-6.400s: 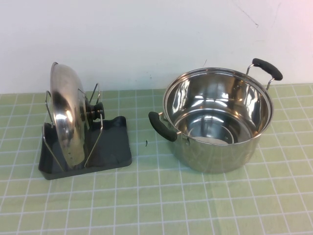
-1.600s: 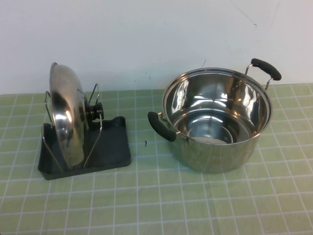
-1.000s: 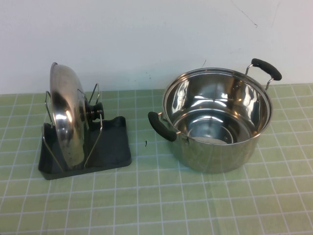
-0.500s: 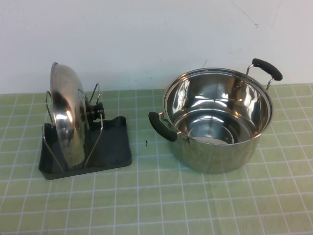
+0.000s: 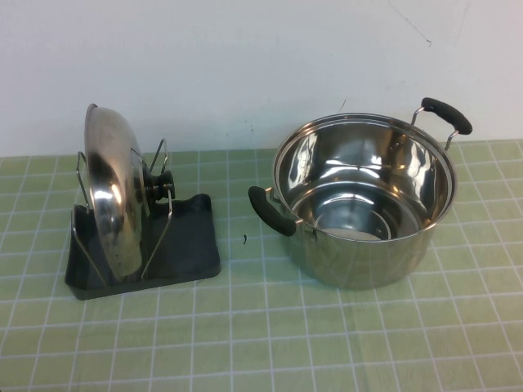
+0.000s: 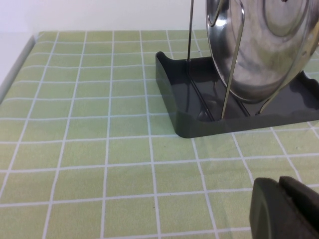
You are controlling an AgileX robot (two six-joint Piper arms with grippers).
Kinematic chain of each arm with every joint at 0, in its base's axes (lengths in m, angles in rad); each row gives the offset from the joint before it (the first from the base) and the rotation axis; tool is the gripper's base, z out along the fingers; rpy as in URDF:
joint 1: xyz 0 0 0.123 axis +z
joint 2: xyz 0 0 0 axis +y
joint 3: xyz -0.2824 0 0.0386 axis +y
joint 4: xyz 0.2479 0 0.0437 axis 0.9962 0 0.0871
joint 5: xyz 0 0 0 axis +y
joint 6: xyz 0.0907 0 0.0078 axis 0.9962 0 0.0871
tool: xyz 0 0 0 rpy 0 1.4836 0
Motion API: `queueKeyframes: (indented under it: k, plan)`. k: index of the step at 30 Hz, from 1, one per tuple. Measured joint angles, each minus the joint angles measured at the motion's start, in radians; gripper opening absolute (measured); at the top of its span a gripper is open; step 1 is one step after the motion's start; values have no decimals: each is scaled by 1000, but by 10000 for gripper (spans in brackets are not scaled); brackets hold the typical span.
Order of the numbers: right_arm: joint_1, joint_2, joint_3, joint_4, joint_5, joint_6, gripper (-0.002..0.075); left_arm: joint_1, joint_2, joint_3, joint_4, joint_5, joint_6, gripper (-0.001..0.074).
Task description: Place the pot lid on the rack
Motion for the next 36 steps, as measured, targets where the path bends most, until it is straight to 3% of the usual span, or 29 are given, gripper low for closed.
queueKeyframes:
  k: [36]
  plan:
    - [0,0,0,-32,-1,43,-1,2,0,0,2,0,2,-2]
